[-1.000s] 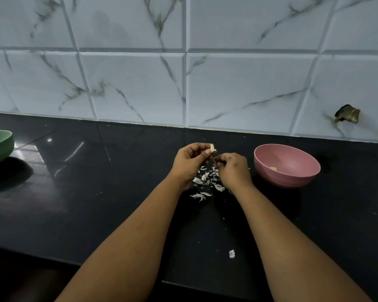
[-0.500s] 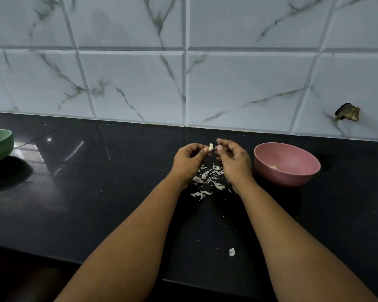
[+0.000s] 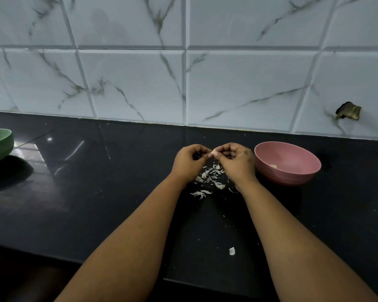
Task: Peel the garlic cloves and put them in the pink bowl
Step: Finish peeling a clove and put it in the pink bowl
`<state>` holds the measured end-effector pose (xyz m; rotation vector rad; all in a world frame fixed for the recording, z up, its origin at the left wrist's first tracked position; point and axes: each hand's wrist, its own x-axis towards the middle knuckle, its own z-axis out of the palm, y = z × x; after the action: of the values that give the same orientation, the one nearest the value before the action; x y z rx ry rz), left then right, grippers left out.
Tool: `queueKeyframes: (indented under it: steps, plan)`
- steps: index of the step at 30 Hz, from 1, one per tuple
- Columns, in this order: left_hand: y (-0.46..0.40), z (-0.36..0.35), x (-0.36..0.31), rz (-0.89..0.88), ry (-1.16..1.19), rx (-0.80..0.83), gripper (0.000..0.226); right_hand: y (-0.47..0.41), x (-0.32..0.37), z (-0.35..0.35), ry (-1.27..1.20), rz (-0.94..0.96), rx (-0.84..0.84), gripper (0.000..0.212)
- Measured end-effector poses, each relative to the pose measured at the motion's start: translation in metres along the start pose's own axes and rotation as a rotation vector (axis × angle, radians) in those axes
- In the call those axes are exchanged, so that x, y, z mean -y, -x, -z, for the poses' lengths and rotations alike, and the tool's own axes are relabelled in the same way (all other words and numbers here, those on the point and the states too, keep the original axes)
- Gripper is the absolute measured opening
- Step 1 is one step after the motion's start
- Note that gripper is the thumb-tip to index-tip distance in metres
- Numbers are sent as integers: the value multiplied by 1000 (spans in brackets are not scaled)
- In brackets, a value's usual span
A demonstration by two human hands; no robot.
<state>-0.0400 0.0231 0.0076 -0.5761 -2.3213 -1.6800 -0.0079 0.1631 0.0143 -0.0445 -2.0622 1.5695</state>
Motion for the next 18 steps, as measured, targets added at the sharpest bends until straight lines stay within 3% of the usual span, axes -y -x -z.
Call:
queueKeyframes:
  steps: [8,18]
  plan:
    - [-2,0,3,-29,-105,-41,2,1,-3,-3,90,51,3,9]
    - [3,5,-4,-4,-161,-23,5,-4,-11,-7,95,45,39,18]
